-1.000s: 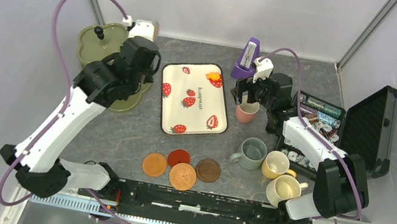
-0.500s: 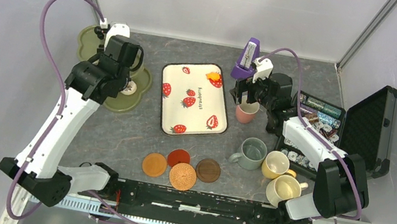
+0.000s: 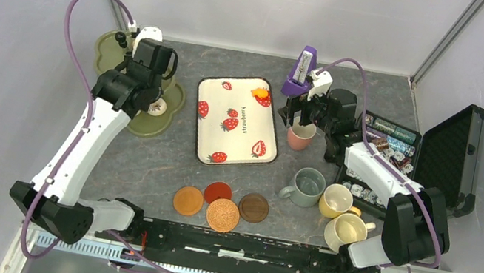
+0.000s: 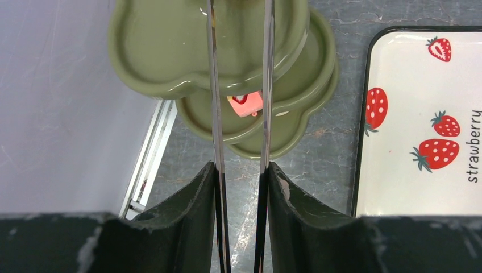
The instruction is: Serve the afternoon tea
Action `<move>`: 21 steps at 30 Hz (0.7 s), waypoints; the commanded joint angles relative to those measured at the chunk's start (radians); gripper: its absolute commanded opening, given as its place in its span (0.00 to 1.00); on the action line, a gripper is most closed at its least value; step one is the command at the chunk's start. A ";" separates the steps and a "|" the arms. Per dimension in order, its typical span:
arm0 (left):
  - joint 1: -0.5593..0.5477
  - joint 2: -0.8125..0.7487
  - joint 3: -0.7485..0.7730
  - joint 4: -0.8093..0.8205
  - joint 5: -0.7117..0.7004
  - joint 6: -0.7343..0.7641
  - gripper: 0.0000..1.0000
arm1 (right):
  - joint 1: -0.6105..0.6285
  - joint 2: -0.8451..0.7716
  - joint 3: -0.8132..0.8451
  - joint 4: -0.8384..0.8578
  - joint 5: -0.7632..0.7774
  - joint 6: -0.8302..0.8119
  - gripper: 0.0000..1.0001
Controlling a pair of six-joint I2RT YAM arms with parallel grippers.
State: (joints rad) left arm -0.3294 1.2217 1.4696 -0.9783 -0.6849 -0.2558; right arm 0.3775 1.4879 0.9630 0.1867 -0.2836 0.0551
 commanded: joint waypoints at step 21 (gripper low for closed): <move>0.021 -0.026 0.085 0.046 0.080 0.039 0.51 | -0.004 0.034 0.057 0.037 -0.020 0.009 0.98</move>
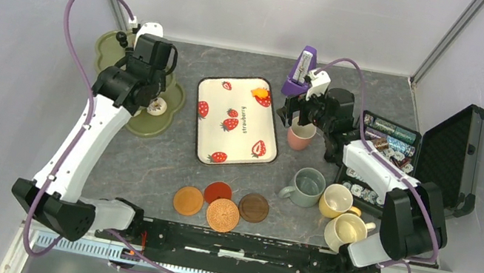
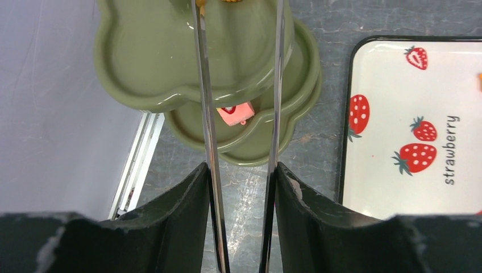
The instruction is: Serve the afternoon tea
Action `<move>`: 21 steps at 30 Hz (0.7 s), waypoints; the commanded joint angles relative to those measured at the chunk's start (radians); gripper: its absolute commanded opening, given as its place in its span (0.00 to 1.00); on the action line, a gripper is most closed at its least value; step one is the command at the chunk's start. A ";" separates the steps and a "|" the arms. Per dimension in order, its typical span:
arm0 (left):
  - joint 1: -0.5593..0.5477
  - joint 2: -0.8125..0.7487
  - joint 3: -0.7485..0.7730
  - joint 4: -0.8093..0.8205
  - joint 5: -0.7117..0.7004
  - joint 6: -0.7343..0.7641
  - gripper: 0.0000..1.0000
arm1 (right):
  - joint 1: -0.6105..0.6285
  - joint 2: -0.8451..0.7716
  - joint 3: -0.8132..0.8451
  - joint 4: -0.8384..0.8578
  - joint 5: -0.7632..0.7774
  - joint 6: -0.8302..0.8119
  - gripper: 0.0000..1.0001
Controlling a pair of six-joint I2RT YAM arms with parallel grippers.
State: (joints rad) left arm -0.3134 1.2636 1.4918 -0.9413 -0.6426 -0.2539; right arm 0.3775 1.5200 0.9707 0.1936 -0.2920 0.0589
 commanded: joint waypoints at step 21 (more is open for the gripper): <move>-0.003 -0.060 0.003 0.142 0.716 -0.107 0.52 | -0.004 -0.003 0.054 -0.005 0.053 -0.036 0.98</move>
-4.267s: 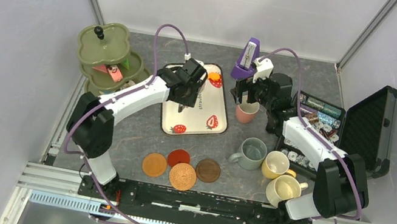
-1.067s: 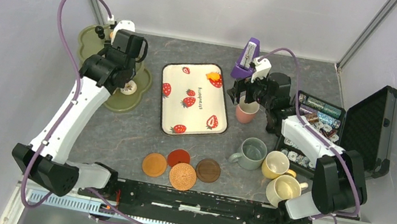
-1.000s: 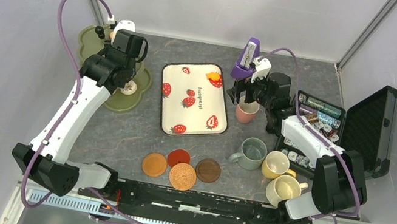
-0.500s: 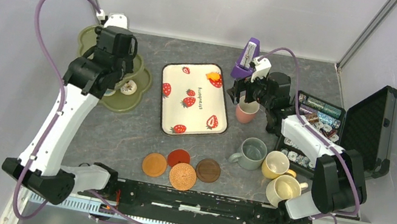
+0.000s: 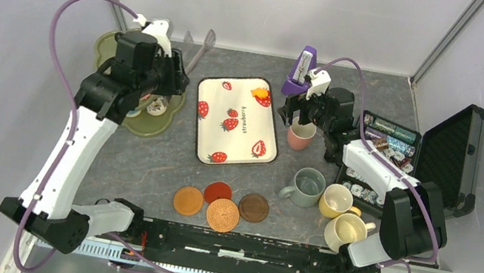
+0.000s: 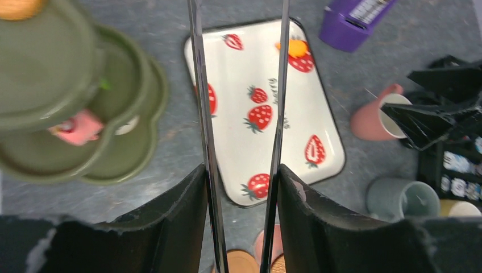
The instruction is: Serve the afternoon tea
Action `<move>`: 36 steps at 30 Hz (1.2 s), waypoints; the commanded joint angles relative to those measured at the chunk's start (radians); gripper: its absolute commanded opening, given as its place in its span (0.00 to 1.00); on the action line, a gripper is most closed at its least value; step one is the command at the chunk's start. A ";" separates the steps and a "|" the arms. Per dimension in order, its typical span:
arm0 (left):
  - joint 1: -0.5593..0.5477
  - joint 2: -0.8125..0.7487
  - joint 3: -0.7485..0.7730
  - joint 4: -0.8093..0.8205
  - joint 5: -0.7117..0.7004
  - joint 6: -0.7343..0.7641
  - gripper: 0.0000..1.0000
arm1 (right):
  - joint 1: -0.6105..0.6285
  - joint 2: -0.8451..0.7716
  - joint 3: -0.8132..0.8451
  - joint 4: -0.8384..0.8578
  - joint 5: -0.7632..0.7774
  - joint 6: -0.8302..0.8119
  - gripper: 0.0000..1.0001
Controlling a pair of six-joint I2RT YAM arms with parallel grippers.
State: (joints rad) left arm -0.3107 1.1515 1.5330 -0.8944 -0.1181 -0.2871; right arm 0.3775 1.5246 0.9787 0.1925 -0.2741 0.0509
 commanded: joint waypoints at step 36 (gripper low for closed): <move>-0.283 0.703 0.225 0.094 -0.033 0.285 0.53 | -0.005 0.014 0.054 -0.003 0.020 -0.033 0.98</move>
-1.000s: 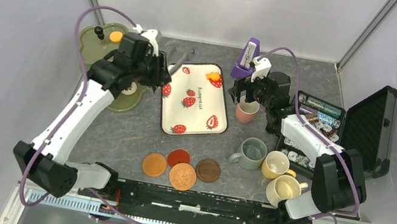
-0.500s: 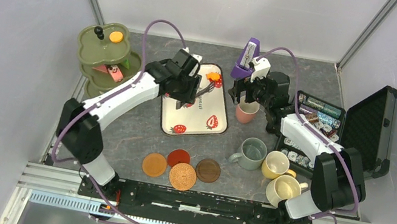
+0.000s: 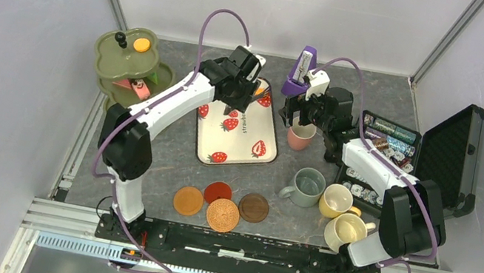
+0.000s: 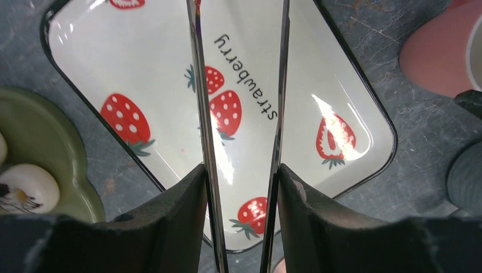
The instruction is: Serve the afternoon tea
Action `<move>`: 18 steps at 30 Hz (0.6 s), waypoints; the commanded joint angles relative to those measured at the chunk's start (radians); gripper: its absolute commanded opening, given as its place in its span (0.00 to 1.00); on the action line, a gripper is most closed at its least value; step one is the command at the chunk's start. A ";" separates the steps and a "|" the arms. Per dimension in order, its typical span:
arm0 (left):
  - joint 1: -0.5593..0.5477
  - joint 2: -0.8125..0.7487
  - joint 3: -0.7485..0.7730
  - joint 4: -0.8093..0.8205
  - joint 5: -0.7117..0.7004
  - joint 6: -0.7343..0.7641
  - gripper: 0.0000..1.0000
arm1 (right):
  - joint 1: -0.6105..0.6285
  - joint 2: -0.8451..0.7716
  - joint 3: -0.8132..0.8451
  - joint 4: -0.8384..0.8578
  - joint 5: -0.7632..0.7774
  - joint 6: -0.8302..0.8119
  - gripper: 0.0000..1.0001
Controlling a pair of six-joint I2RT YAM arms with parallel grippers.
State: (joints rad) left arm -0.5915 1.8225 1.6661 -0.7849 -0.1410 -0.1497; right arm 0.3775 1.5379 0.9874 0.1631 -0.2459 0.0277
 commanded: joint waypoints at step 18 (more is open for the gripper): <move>-0.003 0.237 0.257 -0.076 -0.023 0.218 0.53 | -0.005 0.026 0.051 0.026 0.003 -0.010 0.98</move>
State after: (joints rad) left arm -0.5915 2.0487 1.8679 -0.8631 -0.1650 0.0151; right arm 0.3775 1.5703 1.0023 0.1562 -0.2455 0.0277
